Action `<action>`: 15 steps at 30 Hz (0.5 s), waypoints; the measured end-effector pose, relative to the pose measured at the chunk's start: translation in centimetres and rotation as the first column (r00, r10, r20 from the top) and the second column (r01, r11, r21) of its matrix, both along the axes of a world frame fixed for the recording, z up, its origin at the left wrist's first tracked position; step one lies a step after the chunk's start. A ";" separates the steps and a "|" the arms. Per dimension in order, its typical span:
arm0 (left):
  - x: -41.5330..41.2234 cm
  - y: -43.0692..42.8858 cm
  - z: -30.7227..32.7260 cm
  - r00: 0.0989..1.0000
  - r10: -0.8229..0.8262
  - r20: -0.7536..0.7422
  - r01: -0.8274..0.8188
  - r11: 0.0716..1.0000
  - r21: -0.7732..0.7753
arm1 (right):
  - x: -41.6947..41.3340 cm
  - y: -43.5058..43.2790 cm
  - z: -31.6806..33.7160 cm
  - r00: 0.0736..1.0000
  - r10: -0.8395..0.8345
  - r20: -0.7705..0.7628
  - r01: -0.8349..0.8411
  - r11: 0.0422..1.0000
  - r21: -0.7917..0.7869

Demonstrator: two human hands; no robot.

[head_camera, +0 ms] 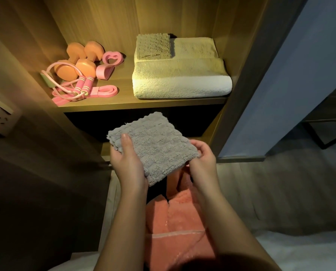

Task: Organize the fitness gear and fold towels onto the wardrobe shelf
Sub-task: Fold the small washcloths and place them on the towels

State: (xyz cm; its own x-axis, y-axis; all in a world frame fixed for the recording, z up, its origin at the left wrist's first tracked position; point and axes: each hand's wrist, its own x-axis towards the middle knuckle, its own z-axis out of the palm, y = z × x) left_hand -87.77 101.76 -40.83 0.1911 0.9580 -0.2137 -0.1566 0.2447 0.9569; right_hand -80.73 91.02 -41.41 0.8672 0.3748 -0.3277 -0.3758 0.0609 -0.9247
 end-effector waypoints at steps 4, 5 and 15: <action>-1.2 0.4 -0.3 0.999 0.033 0.005 -0.033 0.999 0.015 | 0.3 -1.1 0.2 0.926 0.280 -0.253 -0.315 0.943 -0.107; -1.3 0.5 -0.3 0.999 0.045 0.021 -0.045 0.999 0.017 | 0.1 -1.3 0.1 0.895 0.327 -0.304 -0.357 0.933 -0.046; -1.7 0.8 0.2 1.000 0.021 0.020 -0.025 0.967 0.254 | -0.6 -1.9 0.3 0.761 0.352 -0.545 -0.192 0.925 0.328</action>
State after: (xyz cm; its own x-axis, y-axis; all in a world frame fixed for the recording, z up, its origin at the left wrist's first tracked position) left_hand -89.51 102.58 -40.62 0.1701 0.9846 0.0411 -0.1766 -0.0106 0.9842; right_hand -81.32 89.09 -41.10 0.3852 0.6991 -0.6025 -0.8704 0.0582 -0.4889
